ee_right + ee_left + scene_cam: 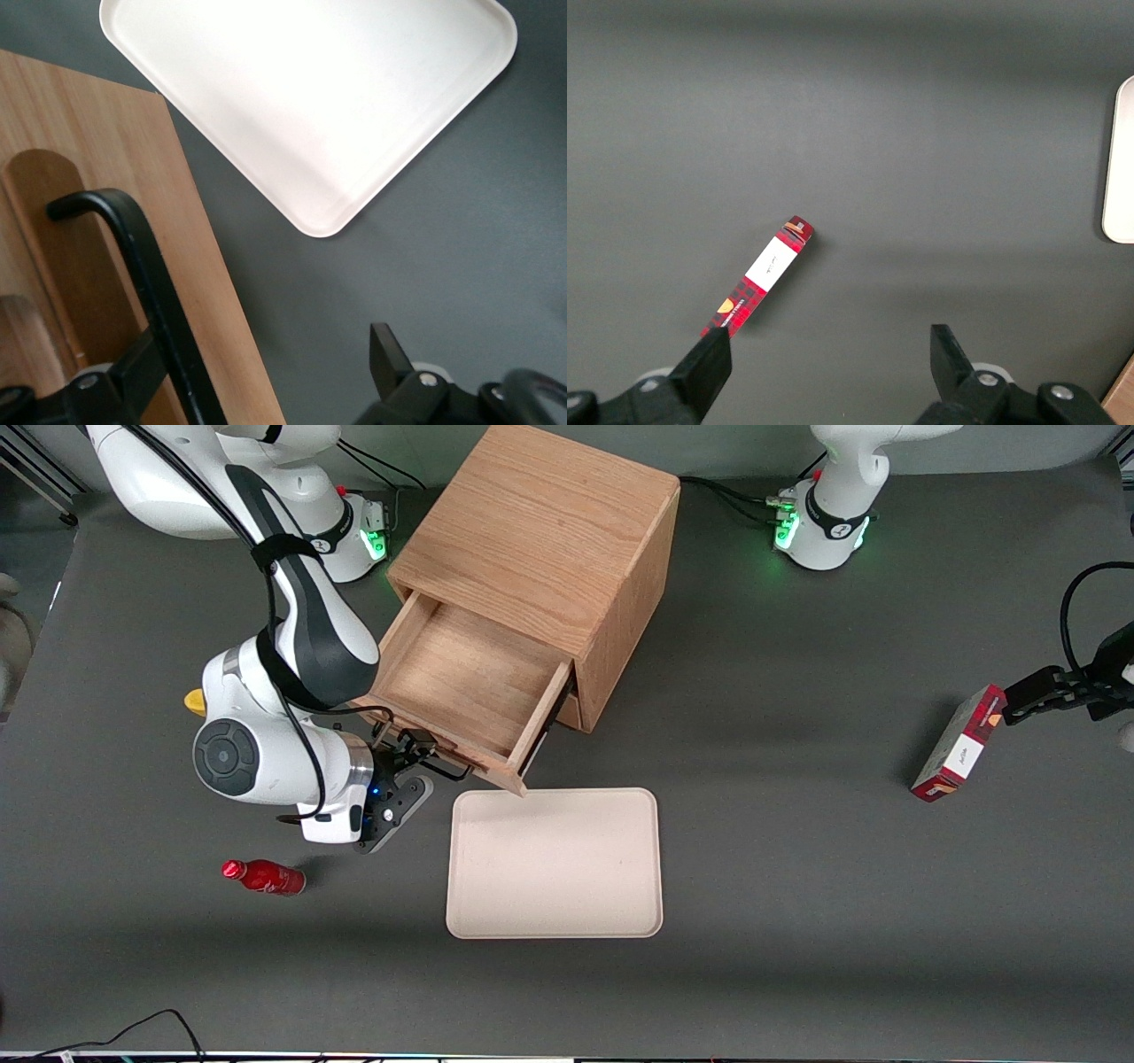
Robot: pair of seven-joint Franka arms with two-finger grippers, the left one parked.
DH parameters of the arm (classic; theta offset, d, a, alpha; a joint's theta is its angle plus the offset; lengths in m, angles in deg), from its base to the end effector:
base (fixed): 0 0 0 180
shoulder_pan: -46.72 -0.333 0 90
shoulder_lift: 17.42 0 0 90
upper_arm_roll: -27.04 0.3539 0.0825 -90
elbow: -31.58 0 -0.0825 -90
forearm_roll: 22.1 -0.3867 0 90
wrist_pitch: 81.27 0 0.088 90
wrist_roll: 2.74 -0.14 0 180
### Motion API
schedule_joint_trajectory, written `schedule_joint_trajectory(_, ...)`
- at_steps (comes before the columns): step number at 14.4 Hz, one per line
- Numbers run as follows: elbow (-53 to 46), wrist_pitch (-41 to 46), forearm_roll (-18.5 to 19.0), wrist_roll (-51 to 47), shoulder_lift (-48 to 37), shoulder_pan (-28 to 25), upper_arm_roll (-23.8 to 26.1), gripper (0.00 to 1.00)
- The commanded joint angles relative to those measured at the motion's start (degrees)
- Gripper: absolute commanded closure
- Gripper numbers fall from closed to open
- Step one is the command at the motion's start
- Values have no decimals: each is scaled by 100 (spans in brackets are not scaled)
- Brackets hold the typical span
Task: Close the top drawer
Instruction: 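Push the drawer front with the right gripper into the cabinet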
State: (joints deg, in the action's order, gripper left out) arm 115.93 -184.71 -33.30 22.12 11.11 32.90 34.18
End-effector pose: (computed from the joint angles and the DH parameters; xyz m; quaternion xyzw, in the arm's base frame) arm 0.6454 0.2570 0.3832 -0.9243 -0.3523 0.0760 0.1255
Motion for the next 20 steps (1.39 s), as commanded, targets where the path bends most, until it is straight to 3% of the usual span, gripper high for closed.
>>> schedule_joint_trajectory(1, 362, -36, -111, -183, -250, -7, 42, 0)
schedule_joint_trajectory(20, 960, -18, -111, -1599, -672, 81, 771, 0)
